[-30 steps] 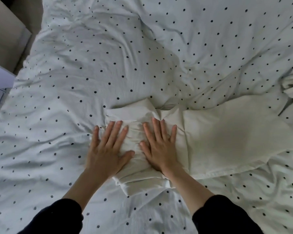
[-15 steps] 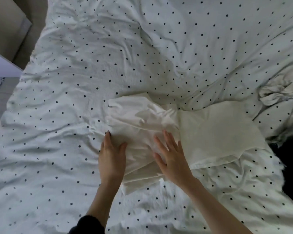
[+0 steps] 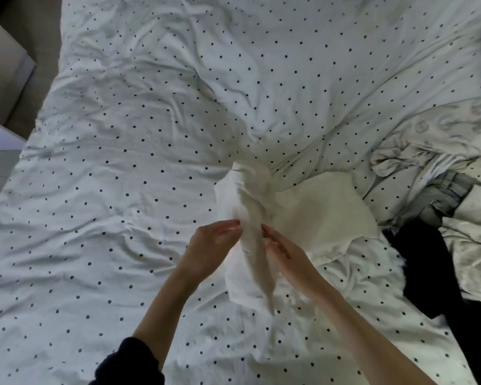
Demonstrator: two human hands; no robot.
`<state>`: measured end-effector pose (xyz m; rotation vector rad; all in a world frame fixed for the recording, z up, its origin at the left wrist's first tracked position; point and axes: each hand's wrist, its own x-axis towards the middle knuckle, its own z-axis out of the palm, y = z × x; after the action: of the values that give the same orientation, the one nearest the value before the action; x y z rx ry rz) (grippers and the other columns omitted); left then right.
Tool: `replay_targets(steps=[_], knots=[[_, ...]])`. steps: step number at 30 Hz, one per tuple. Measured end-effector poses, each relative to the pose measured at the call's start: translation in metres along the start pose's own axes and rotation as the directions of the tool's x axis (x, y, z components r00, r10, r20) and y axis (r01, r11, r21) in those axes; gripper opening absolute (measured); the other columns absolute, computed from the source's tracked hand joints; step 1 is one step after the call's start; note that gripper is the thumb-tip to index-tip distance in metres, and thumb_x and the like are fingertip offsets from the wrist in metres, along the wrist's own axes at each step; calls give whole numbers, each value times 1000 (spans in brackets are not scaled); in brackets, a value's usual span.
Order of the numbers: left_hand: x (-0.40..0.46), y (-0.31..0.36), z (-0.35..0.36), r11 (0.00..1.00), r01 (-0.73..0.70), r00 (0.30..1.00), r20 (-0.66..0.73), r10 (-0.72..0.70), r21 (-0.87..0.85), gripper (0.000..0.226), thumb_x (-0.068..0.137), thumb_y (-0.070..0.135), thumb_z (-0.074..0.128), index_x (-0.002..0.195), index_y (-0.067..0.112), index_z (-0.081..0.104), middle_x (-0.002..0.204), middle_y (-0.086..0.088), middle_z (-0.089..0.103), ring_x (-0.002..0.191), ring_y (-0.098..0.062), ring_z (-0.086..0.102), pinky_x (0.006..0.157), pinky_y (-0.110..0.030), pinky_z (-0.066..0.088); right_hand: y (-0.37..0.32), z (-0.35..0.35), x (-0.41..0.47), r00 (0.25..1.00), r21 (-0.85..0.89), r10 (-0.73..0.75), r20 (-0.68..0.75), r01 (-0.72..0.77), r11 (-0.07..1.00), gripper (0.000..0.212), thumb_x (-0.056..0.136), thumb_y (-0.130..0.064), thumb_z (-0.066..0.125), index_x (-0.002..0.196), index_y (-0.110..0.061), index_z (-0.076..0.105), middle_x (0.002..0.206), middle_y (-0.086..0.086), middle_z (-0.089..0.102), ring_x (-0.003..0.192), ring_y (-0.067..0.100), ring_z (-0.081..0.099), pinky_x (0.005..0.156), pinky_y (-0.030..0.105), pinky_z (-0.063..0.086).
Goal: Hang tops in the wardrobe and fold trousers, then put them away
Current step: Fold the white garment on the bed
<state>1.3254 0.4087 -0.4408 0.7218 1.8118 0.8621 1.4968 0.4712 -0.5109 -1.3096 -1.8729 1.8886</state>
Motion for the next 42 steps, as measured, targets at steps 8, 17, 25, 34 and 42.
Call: replay_targets(steps=[8,17,25,34,42], knots=[[26,26,71,998,-53,910,410,56,-17,45,100,29,39,143,20,36,141,16,39,126,5,35,88,6,31,3,-83,-2,964,329,228,-133,-174,928,70,81,-67,42,136,-24,48,134,-4,55,122,11,52,106,34,39],[50,-33,68,995,95,991,-97,-92,22,45,92,10,58,134,13,44,129,-9,54,99,-17,58,66,-14,46,34,-109,11,881,285,366,-299,-283,916,28,85,-9,62,109,-21,54,86,-12,60,76,4,56,50,6,43],[65,-58,73,982,101,994,-44,-95,158,60,90,29,60,141,13,34,139,-10,46,110,-17,55,92,-32,45,26,-164,51,921,348,378,-98,-324,880,22,84,-7,65,106,-12,65,93,-4,73,90,16,67,95,38,46],[71,-77,104,966,234,971,16,-237,112,69,89,34,60,145,12,27,144,-11,40,121,-24,51,100,-41,44,64,-137,56,831,-374,142,-538,-386,843,60,95,-29,50,148,-14,24,153,9,28,138,27,29,111,40,26],[97,-76,130,864,403,915,127,-383,-303,50,84,27,68,128,11,50,121,-7,62,104,-20,62,89,-37,51,96,-87,15,983,-746,11,-184,-147,650,63,96,-51,35,151,-31,10,160,2,-1,146,24,2,116,47,8]])
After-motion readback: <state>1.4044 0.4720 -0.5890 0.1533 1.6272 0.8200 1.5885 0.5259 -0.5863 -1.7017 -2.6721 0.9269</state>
